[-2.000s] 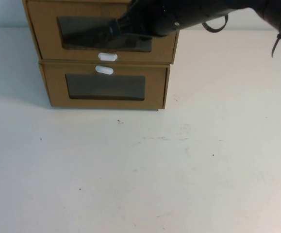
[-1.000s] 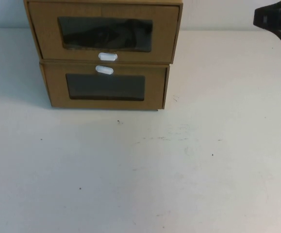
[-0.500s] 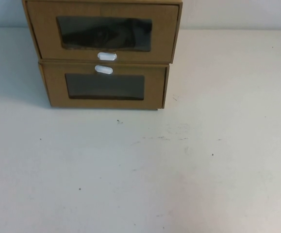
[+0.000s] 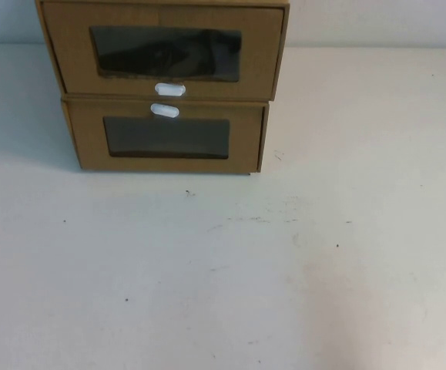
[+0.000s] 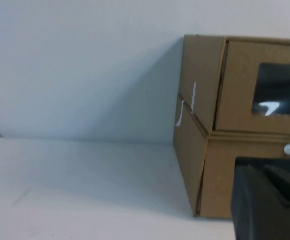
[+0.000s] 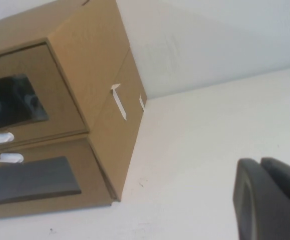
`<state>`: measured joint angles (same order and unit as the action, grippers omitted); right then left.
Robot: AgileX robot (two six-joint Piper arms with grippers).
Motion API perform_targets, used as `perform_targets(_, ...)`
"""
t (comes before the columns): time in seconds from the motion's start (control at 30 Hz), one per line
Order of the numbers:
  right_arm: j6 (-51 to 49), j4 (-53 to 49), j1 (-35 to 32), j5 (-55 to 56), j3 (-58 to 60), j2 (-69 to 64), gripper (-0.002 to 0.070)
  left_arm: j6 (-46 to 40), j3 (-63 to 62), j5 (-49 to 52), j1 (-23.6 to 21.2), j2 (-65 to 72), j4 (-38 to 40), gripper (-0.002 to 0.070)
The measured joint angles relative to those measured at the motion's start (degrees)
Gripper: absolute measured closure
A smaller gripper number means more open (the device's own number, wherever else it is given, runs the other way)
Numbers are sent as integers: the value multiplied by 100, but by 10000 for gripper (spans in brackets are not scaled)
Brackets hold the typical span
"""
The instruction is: Close the shoe box
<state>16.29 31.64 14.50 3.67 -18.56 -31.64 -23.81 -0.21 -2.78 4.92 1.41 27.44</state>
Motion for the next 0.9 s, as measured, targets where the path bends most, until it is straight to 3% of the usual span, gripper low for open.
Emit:
perform_targets(0.37, 0, 100, 0, 124, 80, 0, 689, 162, 170, 1081, 0, 22, 13, 680)
perform_targets(0.9, 0, 114, 0, -512, 80, -11, 689, 173, 170, 1155, 0, 22, 13, 680)
